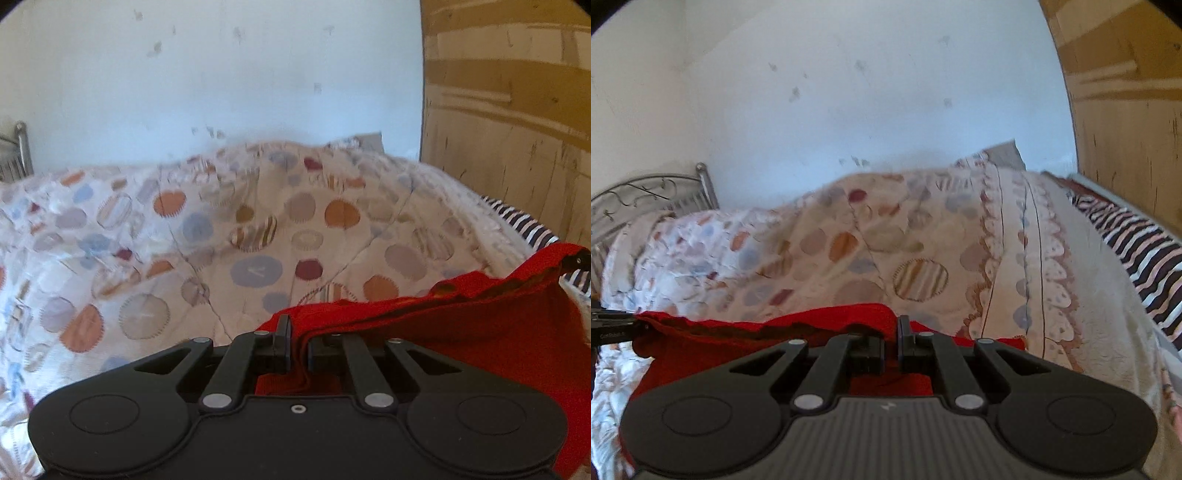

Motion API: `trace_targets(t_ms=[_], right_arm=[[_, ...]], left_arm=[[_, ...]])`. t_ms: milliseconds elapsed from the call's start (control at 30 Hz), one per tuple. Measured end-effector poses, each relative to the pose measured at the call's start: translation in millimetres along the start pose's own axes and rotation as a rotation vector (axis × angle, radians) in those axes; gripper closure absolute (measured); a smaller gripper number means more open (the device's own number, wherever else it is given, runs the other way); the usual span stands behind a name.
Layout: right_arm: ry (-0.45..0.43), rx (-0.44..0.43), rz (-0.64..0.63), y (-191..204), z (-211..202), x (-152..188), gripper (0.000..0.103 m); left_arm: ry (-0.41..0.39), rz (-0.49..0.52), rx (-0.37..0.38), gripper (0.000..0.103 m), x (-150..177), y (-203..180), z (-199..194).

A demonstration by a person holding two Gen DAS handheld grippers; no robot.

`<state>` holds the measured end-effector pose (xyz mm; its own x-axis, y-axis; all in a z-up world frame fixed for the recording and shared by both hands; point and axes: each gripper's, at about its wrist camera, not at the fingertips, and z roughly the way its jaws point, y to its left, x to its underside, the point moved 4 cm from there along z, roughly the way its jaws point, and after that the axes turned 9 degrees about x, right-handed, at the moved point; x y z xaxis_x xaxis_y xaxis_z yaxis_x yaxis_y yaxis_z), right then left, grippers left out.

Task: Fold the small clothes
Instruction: 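Grasp the sweater hem with both tools and lift it toward the collar, then lay the held hem over the collar with both tools and release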

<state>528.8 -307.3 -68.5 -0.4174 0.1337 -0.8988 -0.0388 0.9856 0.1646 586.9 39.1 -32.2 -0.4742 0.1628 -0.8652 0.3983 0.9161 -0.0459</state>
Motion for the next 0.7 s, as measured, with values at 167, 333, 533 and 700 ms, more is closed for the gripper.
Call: trace_targets(t_ms=[167,333,533,700], right_arm=[[0.051,0.040,0.018,-5,38,9,0.096],[0.100,0.060,0.040,-13,59,22,0.095],[0.116,0.071,0.088,-22,69,27,0.090],[0.069,0.070,0.103,-26,58,24,0.033]], left_arm=[[0.066,-0.023,0.028,0.093,8,17,43],[0.099,-0.085,0.128,0.076,16,34,60],[0.038,-0.272,0.167,0.025,12,71,50],[-0.077,-0.278,0.194,0.001,4,84,22]])
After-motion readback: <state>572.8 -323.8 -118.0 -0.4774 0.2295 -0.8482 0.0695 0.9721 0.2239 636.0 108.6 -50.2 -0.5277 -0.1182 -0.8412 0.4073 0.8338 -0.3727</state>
